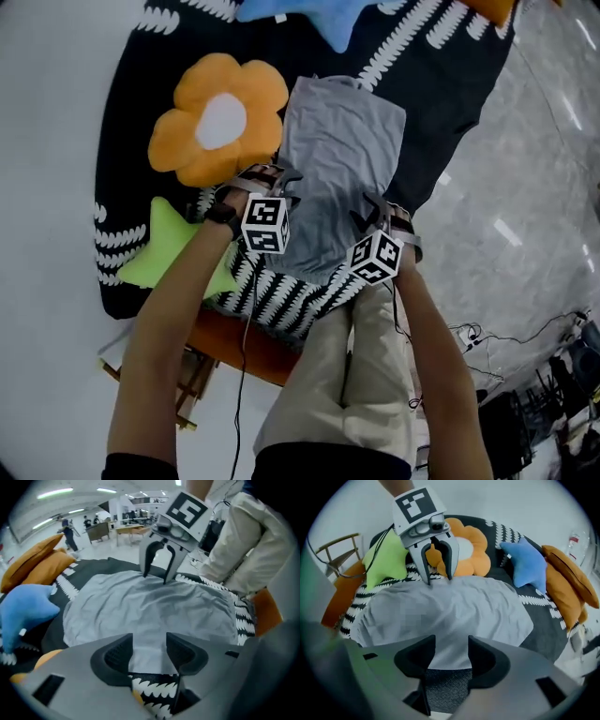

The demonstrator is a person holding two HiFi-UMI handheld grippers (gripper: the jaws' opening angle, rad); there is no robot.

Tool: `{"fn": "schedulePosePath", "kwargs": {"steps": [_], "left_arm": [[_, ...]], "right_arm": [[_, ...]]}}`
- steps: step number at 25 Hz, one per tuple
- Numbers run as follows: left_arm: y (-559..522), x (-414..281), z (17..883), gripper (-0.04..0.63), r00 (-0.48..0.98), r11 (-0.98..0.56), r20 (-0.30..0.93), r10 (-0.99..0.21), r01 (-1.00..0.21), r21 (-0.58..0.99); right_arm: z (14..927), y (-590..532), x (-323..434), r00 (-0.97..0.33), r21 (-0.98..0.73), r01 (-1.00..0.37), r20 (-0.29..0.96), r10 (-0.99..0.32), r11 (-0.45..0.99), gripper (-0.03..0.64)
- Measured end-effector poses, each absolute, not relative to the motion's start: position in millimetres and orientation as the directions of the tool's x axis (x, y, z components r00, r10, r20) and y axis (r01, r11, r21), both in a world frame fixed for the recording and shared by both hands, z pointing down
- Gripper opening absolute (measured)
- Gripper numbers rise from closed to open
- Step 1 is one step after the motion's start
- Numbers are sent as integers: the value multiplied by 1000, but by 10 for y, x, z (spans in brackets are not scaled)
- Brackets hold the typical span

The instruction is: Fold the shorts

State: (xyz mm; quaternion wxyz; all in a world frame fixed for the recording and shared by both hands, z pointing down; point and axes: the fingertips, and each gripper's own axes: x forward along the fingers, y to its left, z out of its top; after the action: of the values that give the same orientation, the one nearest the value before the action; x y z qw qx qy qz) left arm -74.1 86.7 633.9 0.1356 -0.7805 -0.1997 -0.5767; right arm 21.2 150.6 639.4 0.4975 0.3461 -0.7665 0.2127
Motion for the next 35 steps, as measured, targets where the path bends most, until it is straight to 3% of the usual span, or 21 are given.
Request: {"fn": "schedulePosePath", "kwargs": {"steps": [4,12,15,17,18,19,20,21,24,28,35], "left_arm": [[800,-974,6700,319,142,-788,980,140,615,24],[804,-913,6848,324,135,-794,972,192,603,73],[965,-930,6933,277,134,-793,971,198,604,78],[1026,-941,6955,186,128,-789,973,190,610,74],[1039,-958,6949,83,128,-794,976,176,604,64],[1041,-980,6933,40,132,-807,979,156,588,49],[1039,-997,6907,37,139,-824,981,135,566,33],[1038,-1002,6868,36,150,-839,982,112,544,13],[1034,-1002,6650,29,192,-859,980,42,509,-63],[1038,-1056,6102,25,238,-892,971,26,445,-85],[724,-795,5067,25,399,-959,916,-28,249,-138]], "right_arm": [[6647,1462,157,-283,12,-632,927,-245,775,305],[6783,1494,253,-352,-59,-664,904,-242,745,307],[6905,1626,237,-320,-85,-662,931,-178,745,282],[6953,1669,232,-295,-101,-662,946,-134,743,251],[6952,1687,205,-280,-104,-659,953,-115,745,194],[6938,1705,167,-262,-97,-656,959,-106,749,108],[6916,1721,137,-243,-83,-658,964,-107,748,52],[6885,1734,129,-227,-71,-670,967,-113,739,44],[6696,1749,183,-223,-75,-713,967,-124,697,38],[6168,1773,249,-269,-57,-659,949,-164,750,34],[5044,1449,644,-315,74,-624,887,-337,778,34]]}}
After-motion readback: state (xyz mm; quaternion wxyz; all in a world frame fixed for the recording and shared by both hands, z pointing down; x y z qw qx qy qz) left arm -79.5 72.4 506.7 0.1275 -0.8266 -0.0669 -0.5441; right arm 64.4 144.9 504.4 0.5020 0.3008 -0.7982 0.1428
